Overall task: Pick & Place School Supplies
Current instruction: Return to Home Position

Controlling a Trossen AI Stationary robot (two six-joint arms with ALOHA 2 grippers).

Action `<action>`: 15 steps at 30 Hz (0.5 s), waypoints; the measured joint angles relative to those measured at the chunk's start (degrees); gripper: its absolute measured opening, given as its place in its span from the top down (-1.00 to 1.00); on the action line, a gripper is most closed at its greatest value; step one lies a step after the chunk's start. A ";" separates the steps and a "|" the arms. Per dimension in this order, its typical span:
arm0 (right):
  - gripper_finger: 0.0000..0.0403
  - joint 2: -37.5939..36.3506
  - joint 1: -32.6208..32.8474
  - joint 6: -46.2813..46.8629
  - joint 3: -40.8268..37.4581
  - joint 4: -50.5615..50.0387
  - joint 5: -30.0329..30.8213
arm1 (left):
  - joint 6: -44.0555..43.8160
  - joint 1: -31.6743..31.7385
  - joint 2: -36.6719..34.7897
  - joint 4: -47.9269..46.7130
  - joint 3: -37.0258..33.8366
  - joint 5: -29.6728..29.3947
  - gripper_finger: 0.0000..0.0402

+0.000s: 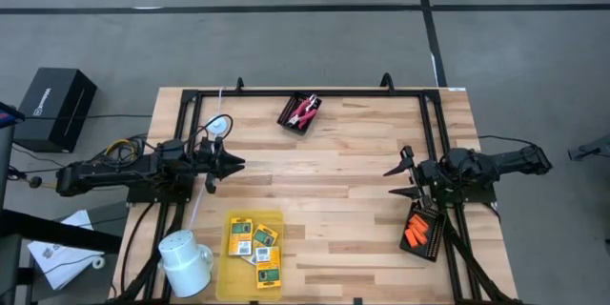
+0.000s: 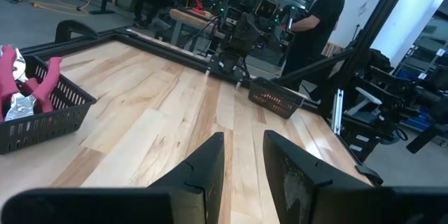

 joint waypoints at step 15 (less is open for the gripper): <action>-0.10 0.00 0.00 0.01 -0.01 0.00 -0.02 | 0.00 0.00 0.00 0.40 0.00 0.00 0.53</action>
